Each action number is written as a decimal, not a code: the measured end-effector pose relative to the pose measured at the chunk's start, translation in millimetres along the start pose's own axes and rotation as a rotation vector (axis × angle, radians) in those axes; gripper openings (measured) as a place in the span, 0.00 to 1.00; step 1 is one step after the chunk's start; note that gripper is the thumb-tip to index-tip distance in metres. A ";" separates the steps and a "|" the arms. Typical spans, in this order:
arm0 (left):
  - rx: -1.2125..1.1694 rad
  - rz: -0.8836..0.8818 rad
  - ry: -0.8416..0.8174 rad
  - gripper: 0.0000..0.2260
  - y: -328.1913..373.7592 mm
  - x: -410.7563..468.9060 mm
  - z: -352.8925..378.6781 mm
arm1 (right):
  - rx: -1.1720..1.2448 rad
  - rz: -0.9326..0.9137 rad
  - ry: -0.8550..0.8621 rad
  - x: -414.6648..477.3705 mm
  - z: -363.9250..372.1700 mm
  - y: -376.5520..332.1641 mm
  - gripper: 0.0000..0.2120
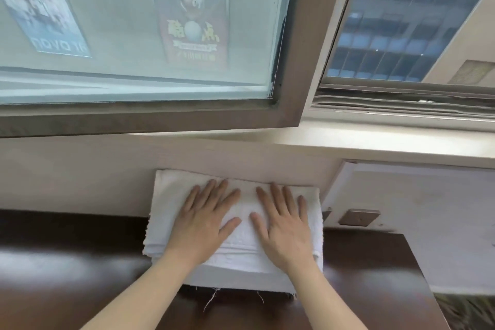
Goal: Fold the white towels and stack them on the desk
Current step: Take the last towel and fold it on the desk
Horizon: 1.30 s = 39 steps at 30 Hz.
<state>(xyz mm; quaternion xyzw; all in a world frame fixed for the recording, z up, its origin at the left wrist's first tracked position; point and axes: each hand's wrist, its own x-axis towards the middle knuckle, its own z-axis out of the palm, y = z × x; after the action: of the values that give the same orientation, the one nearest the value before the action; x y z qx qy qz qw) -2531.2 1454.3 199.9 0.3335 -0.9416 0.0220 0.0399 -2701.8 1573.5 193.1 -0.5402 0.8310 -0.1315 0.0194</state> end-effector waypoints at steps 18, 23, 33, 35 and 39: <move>-0.048 0.007 0.027 0.28 -23.7 -7.8 2.3 | -0.063 0.163 -0.071 -10.2 -17.3 -8.3 0.31; -0.103 -0.066 0.053 0.30 -52.1 -22.6 3.1 | -0.148 0.417 -0.023 -28.3 -24.2 9.7 0.37; -0.054 -0.049 -0.048 0.29 -20.4 -33.1 6.1 | -0.056 0.088 -0.064 -19.5 -6.5 -16.0 0.31; -0.075 -0.142 -0.068 0.30 -23.6 -38.7 -1.4 | -0.072 0.136 -0.083 -28.2 -11.3 7.5 0.31; -0.129 -0.328 -0.088 0.33 -19.8 -60.2 -9.7 | -0.075 0.224 -0.202 -48.2 -30.5 57.5 0.30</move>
<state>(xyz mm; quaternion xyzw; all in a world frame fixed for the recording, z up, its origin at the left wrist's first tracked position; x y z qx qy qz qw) -2471.6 1477.2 204.5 0.4801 -0.8749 -0.0598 0.0228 -2738.5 1645.0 203.5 -0.4549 0.8842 -0.0424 0.0973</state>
